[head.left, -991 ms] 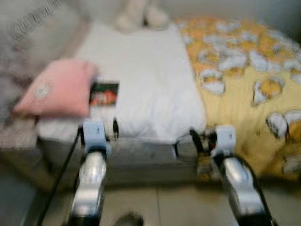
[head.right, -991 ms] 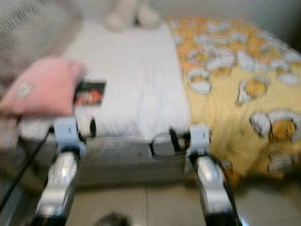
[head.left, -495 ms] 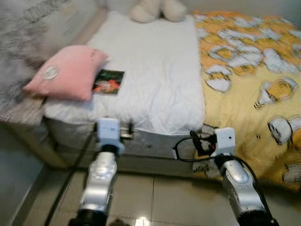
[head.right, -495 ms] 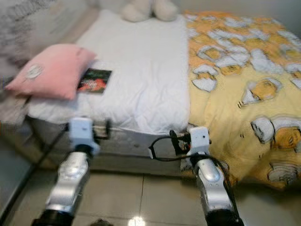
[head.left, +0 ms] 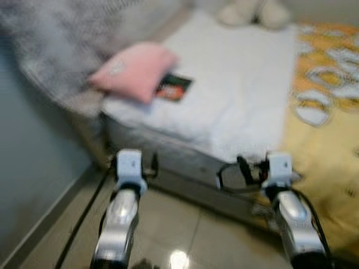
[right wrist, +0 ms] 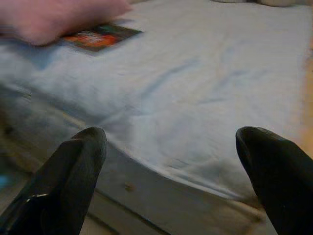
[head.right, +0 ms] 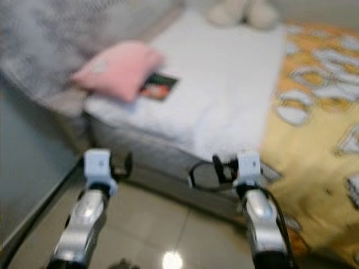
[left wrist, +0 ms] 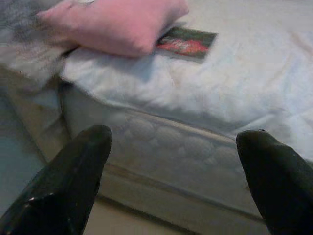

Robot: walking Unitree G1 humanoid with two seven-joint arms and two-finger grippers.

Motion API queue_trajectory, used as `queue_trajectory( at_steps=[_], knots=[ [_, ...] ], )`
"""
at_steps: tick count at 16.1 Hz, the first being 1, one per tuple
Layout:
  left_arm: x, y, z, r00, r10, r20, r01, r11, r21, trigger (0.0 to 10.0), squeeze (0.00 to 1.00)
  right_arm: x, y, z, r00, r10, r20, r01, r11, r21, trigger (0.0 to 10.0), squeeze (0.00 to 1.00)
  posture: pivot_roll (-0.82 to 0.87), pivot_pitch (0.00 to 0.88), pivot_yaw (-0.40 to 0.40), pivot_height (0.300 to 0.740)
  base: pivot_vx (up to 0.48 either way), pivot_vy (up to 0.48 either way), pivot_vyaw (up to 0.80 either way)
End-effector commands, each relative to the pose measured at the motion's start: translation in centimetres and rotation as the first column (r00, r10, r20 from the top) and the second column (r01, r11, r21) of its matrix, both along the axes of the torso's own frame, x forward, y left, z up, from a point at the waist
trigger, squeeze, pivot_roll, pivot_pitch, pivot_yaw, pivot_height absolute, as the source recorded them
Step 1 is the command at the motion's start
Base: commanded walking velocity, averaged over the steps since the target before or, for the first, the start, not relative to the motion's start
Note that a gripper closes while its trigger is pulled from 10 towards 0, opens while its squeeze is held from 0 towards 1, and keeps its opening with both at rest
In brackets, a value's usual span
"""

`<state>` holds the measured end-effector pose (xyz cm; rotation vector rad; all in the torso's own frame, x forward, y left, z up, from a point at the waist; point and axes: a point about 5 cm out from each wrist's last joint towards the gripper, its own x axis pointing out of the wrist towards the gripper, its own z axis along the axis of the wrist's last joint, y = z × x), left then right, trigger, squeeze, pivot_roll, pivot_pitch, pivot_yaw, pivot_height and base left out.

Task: Clean up the room

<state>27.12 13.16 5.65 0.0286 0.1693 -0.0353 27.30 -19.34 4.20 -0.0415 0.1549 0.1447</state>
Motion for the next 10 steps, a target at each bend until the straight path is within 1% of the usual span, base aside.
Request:
queue_trajectory(
  at_steps=[1, 3, 6, 7, 8, 9, 10],
  knots=[
    [-0.2, 0.7, -0.6, 0.999, 0.022, -0.03, -0.021, 0.999, 0.04, 10.0, 0.0, 0.2, 1.0, 0.3, 0.999, 0.045, 0.017, -0.045, 0.999, 0.009, 10.0, 0.0, -0.06, 0.0, -0.005, 0.736, 0.0, -0.48, 0.6],
    [-0.5, 0.9, -0.7, 0.999, 0.04, -0.019, -0.04, 0.999, 0.033, 10.0, 0.0, 0.4, 1.2, 0.3, 0.998, 0.061, 0.019, -0.061, 0.998, 0.003, 10.0, 0.0, -0.06, 0.0, -0.007, 0.736, 0.0, -0.48, 0.6],
    [-0.8, -0.1, -0.3, 1.0, 0.008, 0.009, -0.008, 0.998, 0.061, 10.0, 0.0, 0.3, 1.3, 0.3, 0.995, 0.095, 0.017, -0.095, 0.995, -0.004, 10.0, 0.0, -0.05, 0.0, -0.011, 0.736, 0.0, -0.48, 0.6],
    [-0.8, 0.0, -0.3, 1.0, 0.009, 0.007, -0.01, 0.998, 0.065, 10.0, 0.0, 0.2, 1.3, 0.3, 0.995, 0.102, 0.019, -0.102, 0.995, 0.002, 10.0, 0.0, -0.05, 0.0, -0.01, 0.736, 0.0, -0.48, 0.6],
    [-0.9, 0.3, -0.4, 1.0, 0.009, 0.011, -0.01, 0.996, 0.084, 10.0, 0.0, 0.1, 1.4, 0.5, 0.994, 0.107, 0.032, -0.108, 0.994, 0.034, 10.0, 0.0, -0.06, 0.0, -0.003, 0.736, 0.0, -0.48, 0.6],
    [-1.0, 0.6, -0.2, 1.0, -0.003, 0.031, -0.001, 0.992, 0.125, 10.0, 0.0, 0.1, 1.6, 0.8, 0.993, 0.111, 0.047, -0.114, 0.991, 0.066, 10.0, 0.0, -0.06, 0.0, -0.002, 0.736, 0.0, -0.469, 0.59],
    [-1.3, 0.7, -0.1, 0.999, -0.031, 0.044, 0.024, 0.988, 0.151, 10.0, 0.0, 0.0, 1.7, 0.9, 0.992, 0.118, 0.05, -0.122, 0.989, 0.084, 10.0, 0.0, -0.07, 0.0, 0.006, 0.736, 0.0, -0.259, 0.6]
  ],
)
